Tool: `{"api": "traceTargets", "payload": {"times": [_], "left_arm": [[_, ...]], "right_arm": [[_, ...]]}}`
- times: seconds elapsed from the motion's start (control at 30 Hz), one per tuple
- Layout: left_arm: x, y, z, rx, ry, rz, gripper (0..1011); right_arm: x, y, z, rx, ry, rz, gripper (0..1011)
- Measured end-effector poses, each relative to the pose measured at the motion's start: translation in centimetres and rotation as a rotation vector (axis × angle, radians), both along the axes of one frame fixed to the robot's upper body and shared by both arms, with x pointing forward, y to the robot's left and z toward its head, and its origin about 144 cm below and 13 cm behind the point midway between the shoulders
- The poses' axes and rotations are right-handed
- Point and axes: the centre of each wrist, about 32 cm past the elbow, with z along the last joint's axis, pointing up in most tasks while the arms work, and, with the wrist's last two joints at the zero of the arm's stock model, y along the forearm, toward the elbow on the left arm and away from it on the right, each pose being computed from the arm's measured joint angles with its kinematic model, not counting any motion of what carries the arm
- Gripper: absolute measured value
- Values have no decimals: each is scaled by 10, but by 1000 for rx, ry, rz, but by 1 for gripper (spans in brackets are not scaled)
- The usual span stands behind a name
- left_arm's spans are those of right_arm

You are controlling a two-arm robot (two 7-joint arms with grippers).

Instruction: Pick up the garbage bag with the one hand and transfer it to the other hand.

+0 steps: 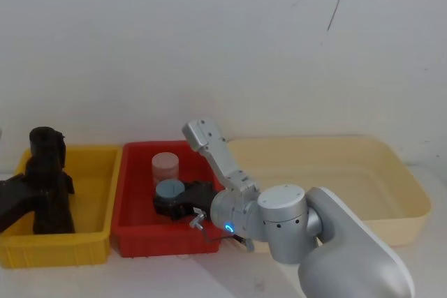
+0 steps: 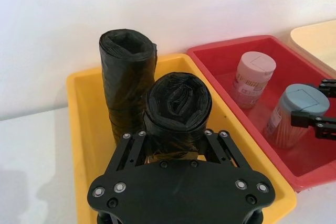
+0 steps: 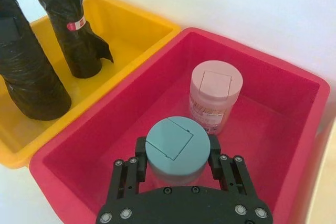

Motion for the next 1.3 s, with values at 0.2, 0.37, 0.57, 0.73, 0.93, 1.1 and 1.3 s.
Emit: {"api": "traceTargets", "payload": {"times": [0.2, 0.37, 0.57, 0.73, 0.93, 1.1, 1.3], "left_arm": [[1, 0, 9, 7, -26, -3, 394], [3, -2, 25, 8, -69, -12, 394], [11, -6, 56, 10, -143, -50, 394], [20, -9, 77, 12, -195, -95, 394], [38, -16, 102, 13, -254, -169, 394], [55, -24, 118, 17, -293, -247, 394], [78, -35, 132, 21, -319, -339, 394]], "right_arm": [[0, -3, 7, 35, -24, -3, 663], [-1, -7, 20, 79, -60, -3, 663], [-1, -16, 42, 138, -129, -9, 663], [-1, -27, 61, 163, -189, -30, 663], [-1, -42, 81, 174, -260, -79, 663], [-2, -57, 94, 163, -306, -135, 663], [-3, -77, 102, 135, -334, -215, 663]]}}
